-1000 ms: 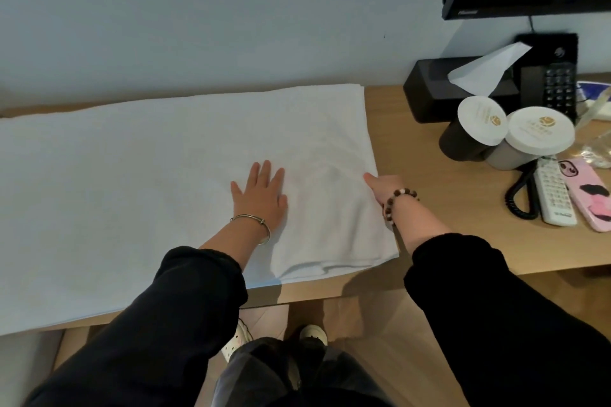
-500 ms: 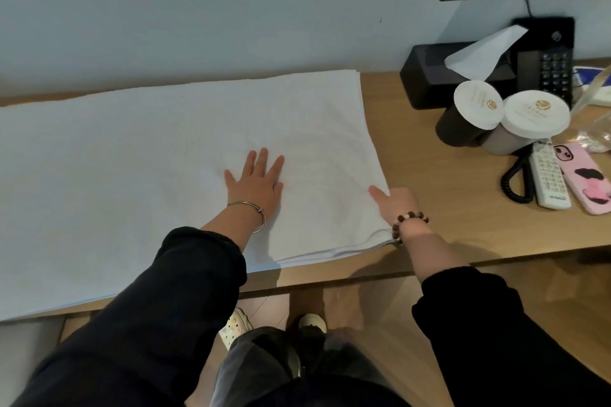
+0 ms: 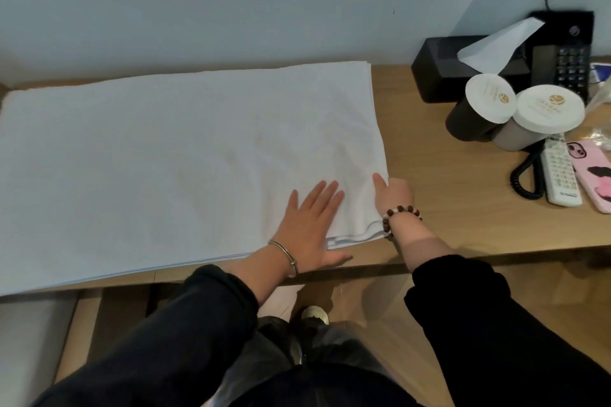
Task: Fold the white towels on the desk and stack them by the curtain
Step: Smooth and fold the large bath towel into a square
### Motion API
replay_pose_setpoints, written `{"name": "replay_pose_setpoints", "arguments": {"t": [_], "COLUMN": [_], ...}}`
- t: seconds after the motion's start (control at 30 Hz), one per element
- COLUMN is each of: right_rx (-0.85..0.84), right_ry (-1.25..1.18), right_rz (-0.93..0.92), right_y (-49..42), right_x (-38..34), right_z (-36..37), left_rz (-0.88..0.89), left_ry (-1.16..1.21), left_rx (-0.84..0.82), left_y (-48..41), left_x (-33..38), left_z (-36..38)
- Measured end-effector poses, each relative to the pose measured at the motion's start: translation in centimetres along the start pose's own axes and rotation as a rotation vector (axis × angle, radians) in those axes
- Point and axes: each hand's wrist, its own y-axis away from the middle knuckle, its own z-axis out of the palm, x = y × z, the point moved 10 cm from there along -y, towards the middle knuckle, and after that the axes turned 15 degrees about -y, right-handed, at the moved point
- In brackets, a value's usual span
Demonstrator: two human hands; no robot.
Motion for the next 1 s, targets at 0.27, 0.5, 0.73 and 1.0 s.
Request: {"name": "replay_pose_setpoints", "arguments": {"t": [0.27, 0.5, 0.73, 1.0], "right_rx": [0.007, 0.011, -0.005, 0.048], "right_ry": [0.02, -0.034, 0.016, 0.112], "right_rz": [0.022, 0.061, 0.034, -0.143], "right_y": [0.0, 0.0, 0.1, 1.2], "right_x": [0.0, 0.3, -0.1, -1.5], "right_z": [-0.1, -0.1, -0.1, -0.1], "left_rz": [-0.219, -0.299, -0.245, 0.008], "left_ry": [0.034, 0.059, -0.019, -0.161], "left_rx": [0.204, 0.203, 0.574, 0.596], "left_y": [1.1, 1.4, 4.2, 5.8], "left_x": [0.2, 0.8, -2.1, -0.5], "left_z": [-2.2, -3.4, -7.8, -6.7]}}
